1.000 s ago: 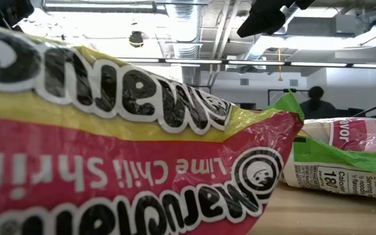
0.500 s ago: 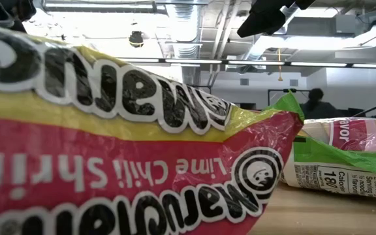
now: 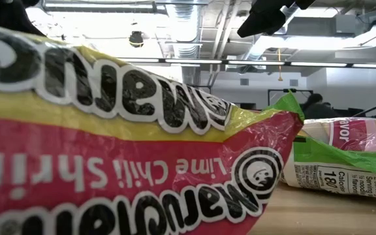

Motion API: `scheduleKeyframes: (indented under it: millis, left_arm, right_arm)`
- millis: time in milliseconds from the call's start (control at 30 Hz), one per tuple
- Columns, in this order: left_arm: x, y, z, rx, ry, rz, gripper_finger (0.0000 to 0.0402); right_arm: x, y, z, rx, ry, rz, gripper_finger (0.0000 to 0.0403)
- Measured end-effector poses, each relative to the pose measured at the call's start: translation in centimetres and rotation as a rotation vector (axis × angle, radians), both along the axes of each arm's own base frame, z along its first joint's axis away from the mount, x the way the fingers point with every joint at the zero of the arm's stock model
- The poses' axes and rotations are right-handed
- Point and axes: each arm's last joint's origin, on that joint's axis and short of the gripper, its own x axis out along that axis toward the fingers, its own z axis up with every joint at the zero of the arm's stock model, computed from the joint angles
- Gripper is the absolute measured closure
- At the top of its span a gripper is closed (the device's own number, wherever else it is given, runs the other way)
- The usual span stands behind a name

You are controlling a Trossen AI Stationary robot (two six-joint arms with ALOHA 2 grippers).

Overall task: Pick & Place Food Item
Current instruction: Put the white spice bottle into the transparent bin

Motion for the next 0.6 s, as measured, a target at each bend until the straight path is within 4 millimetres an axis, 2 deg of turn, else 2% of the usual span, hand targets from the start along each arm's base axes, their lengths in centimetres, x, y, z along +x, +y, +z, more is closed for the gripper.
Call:
scheduleKeyframes:
  millis: [133, 300, 433, 600]
  left_arm:
    - [1.0, 1.4, 1.6, -0.044, 0.053, -0.040, 0.0107]
    - [2.5, 4.3, 6.0, -0.138, 0.080, -0.142, 0.0108]
    - [2.9, 6.5, 8.5, -0.234, 0.179, -0.202, 0.0108]
    - [4.3, 7.1, 11.0, -0.293, 0.325, -0.284, 0.0115]
  right_arm:
    - [0.0, 0.0, 0.0, 0.000, 0.000, 0.000, 0.0159]
    - [0.0, 0.0, 0.0, 0.001, 0.003, 0.002, 0.0159]
    - [-0.1, 0.0, -0.1, 0.012, 0.016, 0.018, 0.0159]
    - [-0.2, 0.0, -0.2, 0.008, 0.029, 0.019, 0.0159]
